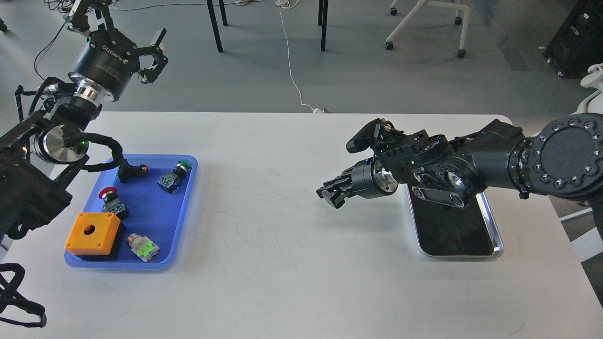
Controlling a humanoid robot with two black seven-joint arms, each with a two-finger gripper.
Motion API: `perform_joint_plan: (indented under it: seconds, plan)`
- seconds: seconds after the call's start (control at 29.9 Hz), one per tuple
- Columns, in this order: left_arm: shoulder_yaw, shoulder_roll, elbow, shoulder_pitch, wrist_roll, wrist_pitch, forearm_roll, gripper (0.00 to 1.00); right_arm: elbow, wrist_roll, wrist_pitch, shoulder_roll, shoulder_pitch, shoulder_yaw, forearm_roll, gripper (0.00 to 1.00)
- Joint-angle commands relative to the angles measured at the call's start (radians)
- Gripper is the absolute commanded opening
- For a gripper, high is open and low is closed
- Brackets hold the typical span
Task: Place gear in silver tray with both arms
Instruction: 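Lift the gear with the right gripper toward the silver tray, then lower the gear into the silver tray and open the right gripper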
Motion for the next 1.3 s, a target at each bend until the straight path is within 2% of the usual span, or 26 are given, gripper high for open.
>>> perform_joint_plan:
  seconds: [0.0, 0.07, 0.37, 0.6, 0.84, 1.17, 1.27]
  plan:
    - [-0.001, 0.001, -0.002, -0.002, 0.0, 0.001, 0.0, 0.98, 0.034, 0.0, 0.0, 0.0, 0.049, -0.002, -0.004, 0.19]
    - [-0.001, 0.001, -0.002, -0.002, 0.0, 0.001, 0.0, 0.98, 0.057, 0.0, 0.002, 0.0, 0.072, -0.008, -0.02, 0.19]
    - [0.0, -0.003, -0.003, -0.002, 0.0, 0.001, 0.0, 0.98, 0.157, 0.0, 0.002, -0.316, 0.084, -0.033, -0.128, 0.19]
    - [0.007, -0.009, -0.005, -0.002, 0.0, 0.003, 0.0, 0.98, 0.185, 0.0, 0.002, -0.486, 0.058, -0.036, -0.235, 0.2]
    - [0.011, -0.013, -0.006, -0.002, 0.0, 0.006, 0.002, 0.98, 0.235, 0.0, -0.003, -0.538, -0.035, -0.031, -0.274, 0.2]
    - [0.014, -0.01, -0.006, 0.0, 0.002, 0.003, 0.006, 0.98, 0.231, 0.0, -0.003, -0.526, -0.101, -0.03, -0.281, 0.23]
    - [0.014, -0.01, -0.006, 0.0, 0.003, -0.004, 0.009, 0.98, 0.234, 0.0, -0.003, -0.526, -0.106, -0.031, -0.283, 0.27]
